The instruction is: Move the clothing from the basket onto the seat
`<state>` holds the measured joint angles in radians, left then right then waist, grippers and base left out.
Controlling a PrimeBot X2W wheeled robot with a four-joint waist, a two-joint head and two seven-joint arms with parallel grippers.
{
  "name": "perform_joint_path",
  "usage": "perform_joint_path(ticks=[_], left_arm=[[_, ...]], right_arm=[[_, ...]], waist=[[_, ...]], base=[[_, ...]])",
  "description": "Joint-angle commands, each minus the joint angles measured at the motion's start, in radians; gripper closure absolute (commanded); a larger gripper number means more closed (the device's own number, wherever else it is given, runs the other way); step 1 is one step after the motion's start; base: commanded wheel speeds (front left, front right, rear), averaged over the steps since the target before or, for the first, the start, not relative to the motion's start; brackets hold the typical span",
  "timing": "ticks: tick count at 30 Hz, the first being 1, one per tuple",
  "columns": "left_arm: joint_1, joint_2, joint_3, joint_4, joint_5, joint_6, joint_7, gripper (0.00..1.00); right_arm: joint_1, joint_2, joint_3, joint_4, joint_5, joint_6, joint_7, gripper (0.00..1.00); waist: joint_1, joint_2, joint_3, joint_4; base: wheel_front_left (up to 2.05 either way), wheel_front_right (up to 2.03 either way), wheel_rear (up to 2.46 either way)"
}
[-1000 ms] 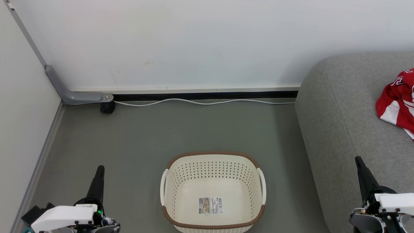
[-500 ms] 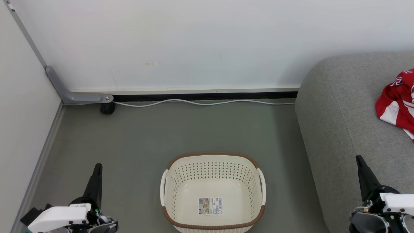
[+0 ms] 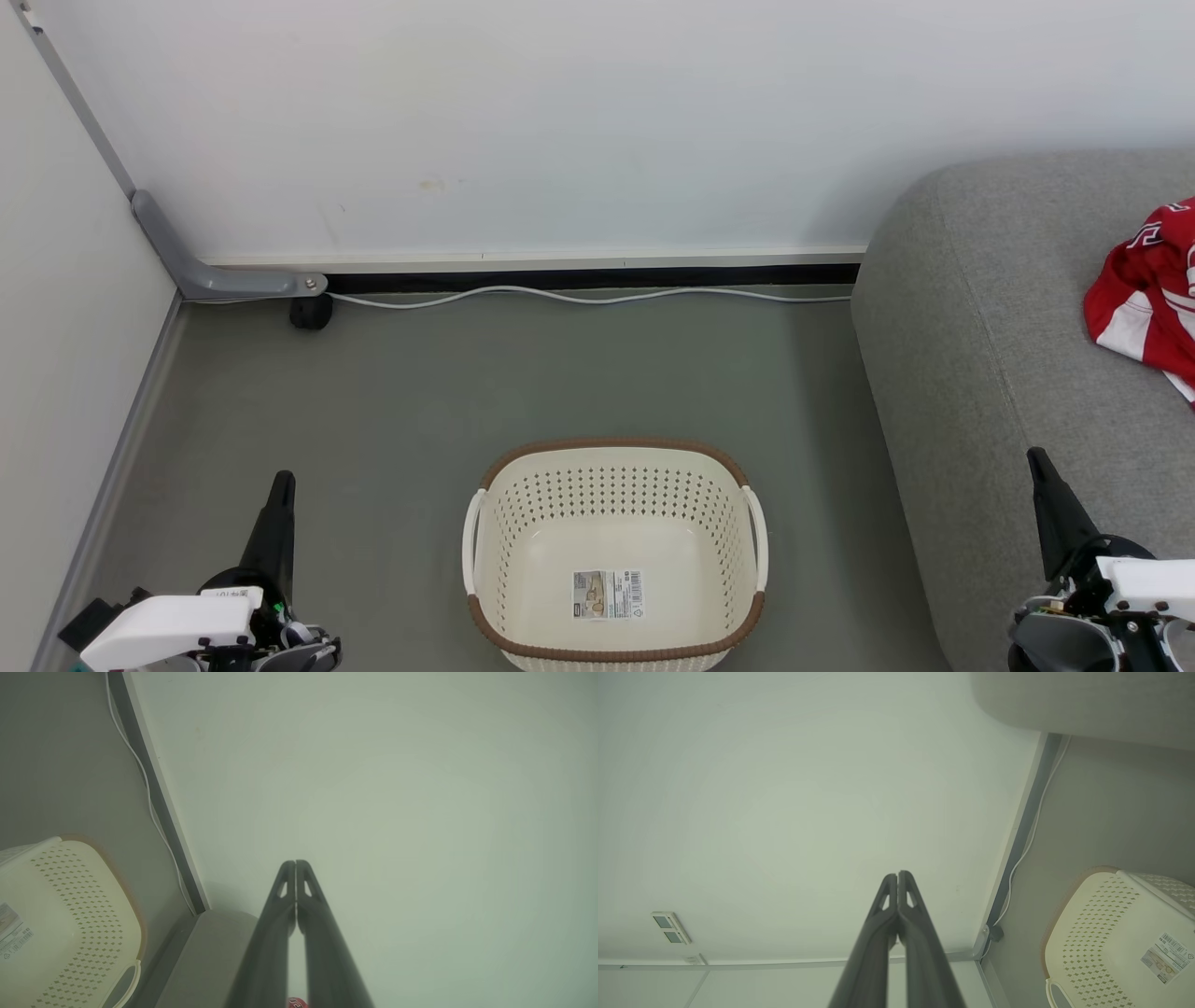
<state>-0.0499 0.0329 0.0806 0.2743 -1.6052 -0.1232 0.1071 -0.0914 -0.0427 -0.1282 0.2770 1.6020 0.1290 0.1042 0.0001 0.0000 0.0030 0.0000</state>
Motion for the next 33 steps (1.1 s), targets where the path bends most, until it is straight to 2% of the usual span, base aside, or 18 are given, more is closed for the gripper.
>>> perform_joint_path(ticks=[1, 33], left_arm=[[-0.058, 0.017, 0.033, -0.029, -0.004, -0.007, 0.006, 1.00], [-0.058, 0.017, 0.033, -0.029, -0.004, -0.007, 0.006, 1.00]], right_arm=[[-0.016, -0.010, 0.016, -0.032, 0.008, 0.002, 0.008, 1.00], [-0.016, -0.009, 0.015, -0.032, 0.007, 0.002, 0.008, 1.00]], waist=[[0.0000, 0.0000, 0.000, 0.000], [0.0000, 0.0000, 0.000, 0.000]], base=[[0.00, 0.00, 0.00], [0.00, 0.00, 0.00]])
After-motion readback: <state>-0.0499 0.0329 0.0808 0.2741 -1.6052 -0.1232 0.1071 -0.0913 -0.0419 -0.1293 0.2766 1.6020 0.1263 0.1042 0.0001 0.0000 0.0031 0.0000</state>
